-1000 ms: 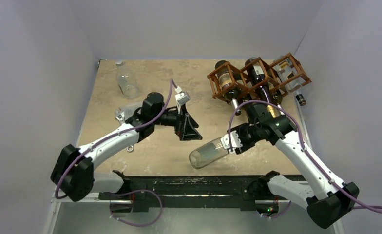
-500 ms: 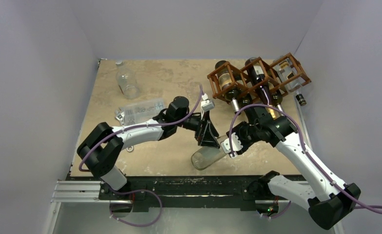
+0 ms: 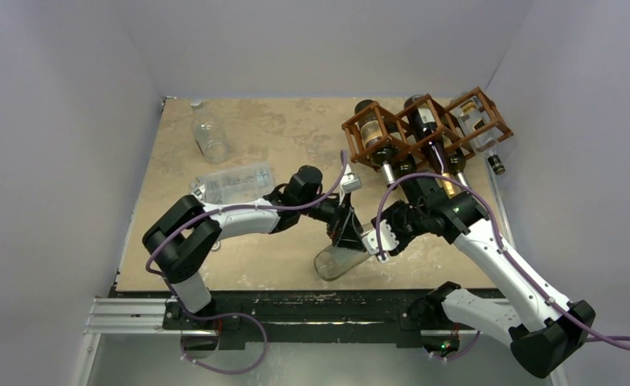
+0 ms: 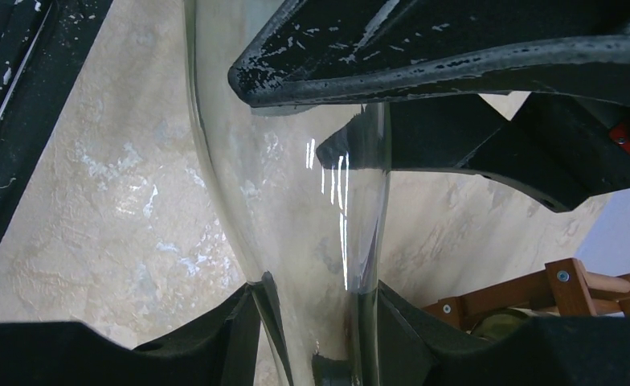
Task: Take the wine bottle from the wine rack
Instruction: Adjust the wine bottle, then place the wine bottle at the center of the board.
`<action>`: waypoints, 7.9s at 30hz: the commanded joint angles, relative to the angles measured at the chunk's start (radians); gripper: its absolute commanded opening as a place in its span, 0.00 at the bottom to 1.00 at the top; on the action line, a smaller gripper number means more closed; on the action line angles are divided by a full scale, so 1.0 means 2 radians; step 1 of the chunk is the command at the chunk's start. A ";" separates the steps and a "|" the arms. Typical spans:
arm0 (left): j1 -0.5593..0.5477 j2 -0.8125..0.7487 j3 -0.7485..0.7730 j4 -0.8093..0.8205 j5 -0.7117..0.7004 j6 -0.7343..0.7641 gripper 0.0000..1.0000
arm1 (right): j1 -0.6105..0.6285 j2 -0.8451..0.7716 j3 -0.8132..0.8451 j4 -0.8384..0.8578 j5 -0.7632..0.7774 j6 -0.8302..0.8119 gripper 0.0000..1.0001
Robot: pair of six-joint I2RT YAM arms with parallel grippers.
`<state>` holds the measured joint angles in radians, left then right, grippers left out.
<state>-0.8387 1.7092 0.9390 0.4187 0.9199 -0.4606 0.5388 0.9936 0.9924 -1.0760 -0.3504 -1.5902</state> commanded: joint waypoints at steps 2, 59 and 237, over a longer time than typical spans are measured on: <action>-0.007 0.005 0.011 0.005 0.016 0.031 1.00 | 0.006 -0.016 0.027 0.061 -0.041 0.011 0.00; -0.015 -0.352 -0.203 -0.002 -0.344 0.128 0.00 | -0.134 -0.071 -0.013 0.196 -0.456 0.438 0.99; 0.258 -0.077 0.277 -0.035 -0.400 0.146 0.00 | -0.193 -0.116 -0.072 0.246 -0.385 0.486 0.99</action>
<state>-0.3698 1.5486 1.3525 0.1108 0.1287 -0.1429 0.1562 0.7654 0.8501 -0.6044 -1.1172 -0.6205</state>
